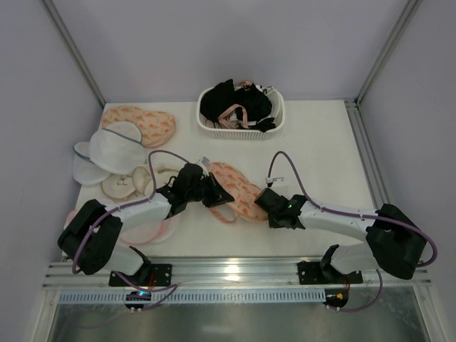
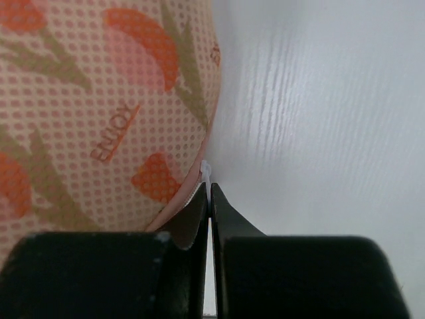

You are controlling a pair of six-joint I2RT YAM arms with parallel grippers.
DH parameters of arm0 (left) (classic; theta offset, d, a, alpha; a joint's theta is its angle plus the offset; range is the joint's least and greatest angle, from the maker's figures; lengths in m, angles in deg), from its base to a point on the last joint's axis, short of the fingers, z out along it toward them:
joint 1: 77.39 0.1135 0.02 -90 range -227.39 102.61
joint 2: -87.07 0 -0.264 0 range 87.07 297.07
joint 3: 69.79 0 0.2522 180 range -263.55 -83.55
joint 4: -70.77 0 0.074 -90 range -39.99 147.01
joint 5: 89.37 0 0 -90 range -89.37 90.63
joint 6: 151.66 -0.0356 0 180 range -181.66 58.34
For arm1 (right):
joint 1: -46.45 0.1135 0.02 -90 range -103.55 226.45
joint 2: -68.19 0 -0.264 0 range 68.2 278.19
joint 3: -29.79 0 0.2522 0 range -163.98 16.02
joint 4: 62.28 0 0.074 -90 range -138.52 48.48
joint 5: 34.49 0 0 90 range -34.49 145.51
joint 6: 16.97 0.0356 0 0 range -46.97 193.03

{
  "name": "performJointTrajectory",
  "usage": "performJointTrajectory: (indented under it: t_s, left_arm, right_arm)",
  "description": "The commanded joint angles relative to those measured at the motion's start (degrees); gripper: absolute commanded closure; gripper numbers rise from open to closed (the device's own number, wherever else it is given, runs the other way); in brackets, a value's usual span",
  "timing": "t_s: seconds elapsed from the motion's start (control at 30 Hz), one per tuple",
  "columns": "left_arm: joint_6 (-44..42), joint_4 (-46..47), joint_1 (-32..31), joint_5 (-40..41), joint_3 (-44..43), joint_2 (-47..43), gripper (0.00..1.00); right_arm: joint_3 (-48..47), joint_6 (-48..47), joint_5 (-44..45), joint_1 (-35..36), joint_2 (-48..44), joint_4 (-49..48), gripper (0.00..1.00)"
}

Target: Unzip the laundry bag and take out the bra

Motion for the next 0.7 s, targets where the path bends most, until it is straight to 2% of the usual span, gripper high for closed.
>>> performJointTrajectory:
  t_s: [0.0, 0.27, 0.4, 0.67]
  left_arm:
    - [-4.1, 2.2, 0.6, -9.4, -2.3, 1.5, 1.00]
    - [-8.7, 4.6, 0.9, -19.8, -5.9, 5.6, 1.00]
    - [-9.2, 6.5, 1.4, -22.8, -6.4, 7.1, 1.00]
    - [-13.1, 4.5, 1.7, -27.0, -7.4, 5.4, 1.00]
  right_arm:
    - [-3.4, 1.8, 9.8, -1.2, 2.3, 2.2, 0.96]
    - [-6.2, 2.6, 16.1, -2.9, 6.5, 4.2, 0.96]
    - [-7.3, 4.9, 19.5, -2.9, 7.1, 8.4, 0.96]
    - [-6.4, 5.3, 20.8, -4.0, 4.4, 8.4, 0.96]
